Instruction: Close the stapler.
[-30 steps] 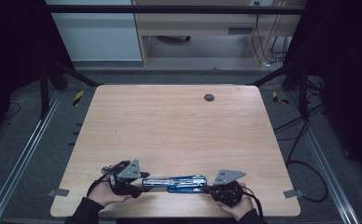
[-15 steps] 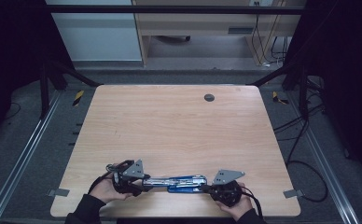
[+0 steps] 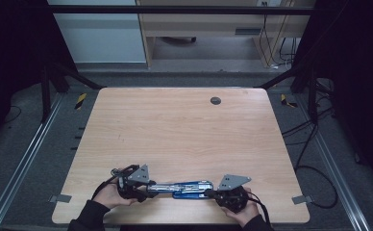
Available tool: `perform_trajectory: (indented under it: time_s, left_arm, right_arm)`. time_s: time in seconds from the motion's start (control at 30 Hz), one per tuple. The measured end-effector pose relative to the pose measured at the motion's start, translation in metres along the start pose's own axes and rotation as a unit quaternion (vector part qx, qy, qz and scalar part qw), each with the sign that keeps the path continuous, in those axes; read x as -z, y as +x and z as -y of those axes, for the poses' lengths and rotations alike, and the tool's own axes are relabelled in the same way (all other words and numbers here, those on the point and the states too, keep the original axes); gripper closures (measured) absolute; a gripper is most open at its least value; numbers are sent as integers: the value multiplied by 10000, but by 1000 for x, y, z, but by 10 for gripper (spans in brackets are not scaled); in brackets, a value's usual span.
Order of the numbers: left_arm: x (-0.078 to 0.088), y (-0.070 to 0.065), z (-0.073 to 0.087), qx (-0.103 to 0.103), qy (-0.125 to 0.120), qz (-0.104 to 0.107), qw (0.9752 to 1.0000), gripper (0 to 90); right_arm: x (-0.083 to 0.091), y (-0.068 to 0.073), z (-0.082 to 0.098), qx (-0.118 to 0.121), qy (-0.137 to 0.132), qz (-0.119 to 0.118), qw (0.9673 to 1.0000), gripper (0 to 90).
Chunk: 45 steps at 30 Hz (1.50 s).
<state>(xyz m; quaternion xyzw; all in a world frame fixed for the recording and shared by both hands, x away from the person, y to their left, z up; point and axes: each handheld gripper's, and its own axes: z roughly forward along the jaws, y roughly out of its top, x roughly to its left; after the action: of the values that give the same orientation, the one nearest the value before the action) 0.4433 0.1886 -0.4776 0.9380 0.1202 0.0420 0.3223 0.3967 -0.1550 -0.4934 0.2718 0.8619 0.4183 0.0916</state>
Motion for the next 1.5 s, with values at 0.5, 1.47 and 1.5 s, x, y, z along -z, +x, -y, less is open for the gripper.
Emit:
perform_trajectory:
  time_s: [0.5, 1.47, 1.5]
  left_arm:
    - [1, 5, -2, -222, 110, 244, 9994, 615]
    - [9, 11, -15, -533, 368, 591, 9961, 649]
    - [10, 11, -16, -528, 369, 586, 9962, 650]
  right_arm:
    - [-1, -1, 0, 45, -3, 7, 10000, 900]
    - [-2, -1, 0, 83, -26, -38, 10000, 900]
    - [-2, -2, 0, 75, -31, -49, 10000, 900]
